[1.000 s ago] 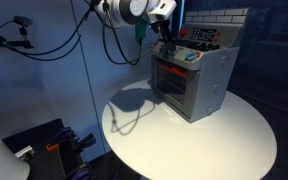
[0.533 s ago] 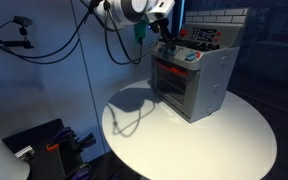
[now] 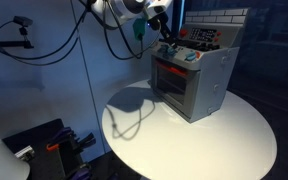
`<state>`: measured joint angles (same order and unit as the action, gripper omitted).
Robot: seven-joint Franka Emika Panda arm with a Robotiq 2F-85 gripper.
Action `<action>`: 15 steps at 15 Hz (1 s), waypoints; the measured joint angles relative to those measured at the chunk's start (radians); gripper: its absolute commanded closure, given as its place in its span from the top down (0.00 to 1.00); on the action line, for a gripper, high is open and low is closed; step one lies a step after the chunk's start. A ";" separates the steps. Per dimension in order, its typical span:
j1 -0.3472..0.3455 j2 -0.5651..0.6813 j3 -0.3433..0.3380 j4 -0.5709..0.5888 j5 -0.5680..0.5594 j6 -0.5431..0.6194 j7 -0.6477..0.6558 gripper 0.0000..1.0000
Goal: Turn the second knob from the right to the left
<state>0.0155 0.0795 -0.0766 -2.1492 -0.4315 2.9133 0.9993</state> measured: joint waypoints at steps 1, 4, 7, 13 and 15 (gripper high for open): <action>0.002 -0.003 0.000 0.001 -0.013 -0.001 0.003 0.00; 0.008 -0.011 0.000 0.004 -0.040 -0.016 0.014 0.00; 0.008 -0.013 -0.001 0.004 -0.053 -0.032 0.016 0.03; 0.008 -0.017 -0.001 0.003 -0.053 -0.048 0.016 0.04; 0.008 -0.020 -0.001 0.002 -0.053 -0.048 0.016 0.04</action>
<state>0.0237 0.0595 -0.0779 -2.1476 -0.4847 2.8652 1.0155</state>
